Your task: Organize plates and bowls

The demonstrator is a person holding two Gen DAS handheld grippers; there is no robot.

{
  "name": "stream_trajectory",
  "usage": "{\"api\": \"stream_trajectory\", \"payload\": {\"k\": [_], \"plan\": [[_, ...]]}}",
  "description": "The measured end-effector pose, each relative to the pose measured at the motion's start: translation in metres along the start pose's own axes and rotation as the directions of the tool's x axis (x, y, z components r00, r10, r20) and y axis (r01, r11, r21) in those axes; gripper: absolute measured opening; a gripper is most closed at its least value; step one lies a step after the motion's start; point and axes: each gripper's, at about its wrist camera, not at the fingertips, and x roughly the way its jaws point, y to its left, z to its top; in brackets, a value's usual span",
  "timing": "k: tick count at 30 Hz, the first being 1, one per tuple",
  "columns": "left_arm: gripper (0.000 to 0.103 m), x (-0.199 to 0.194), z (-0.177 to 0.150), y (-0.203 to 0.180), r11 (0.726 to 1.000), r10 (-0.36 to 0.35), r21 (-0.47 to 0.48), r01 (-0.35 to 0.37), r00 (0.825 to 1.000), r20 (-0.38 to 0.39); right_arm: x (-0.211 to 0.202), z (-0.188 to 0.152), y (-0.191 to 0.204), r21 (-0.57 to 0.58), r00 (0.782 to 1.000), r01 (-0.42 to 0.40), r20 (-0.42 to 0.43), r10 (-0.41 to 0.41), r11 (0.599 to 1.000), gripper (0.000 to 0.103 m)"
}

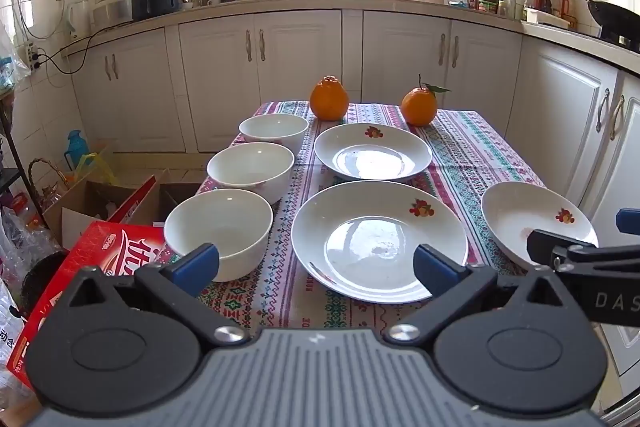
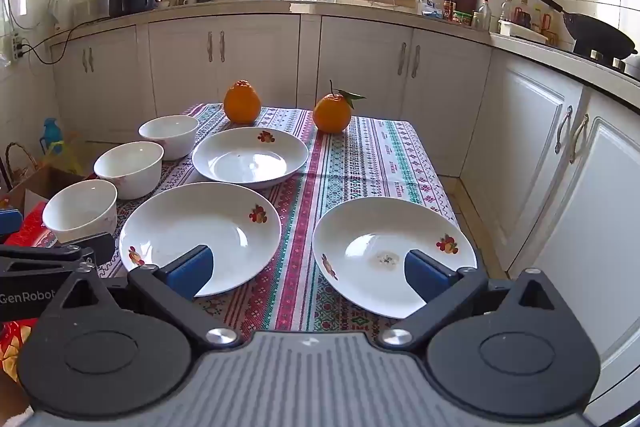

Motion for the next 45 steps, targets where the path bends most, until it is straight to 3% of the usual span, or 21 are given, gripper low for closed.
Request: {"api": "stream_trajectory", "payload": {"k": [45], "plan": [[0.102, 0.0021, 0.0006, 0.0011, 1.0, 0.001, -0.016, -0.001, 1.0, -0.013, -0.0028, 0.0009, 0.0006, 0.0, 1.0, -0.006, 0.015, 0.006, 1.0, 0.103]]}}
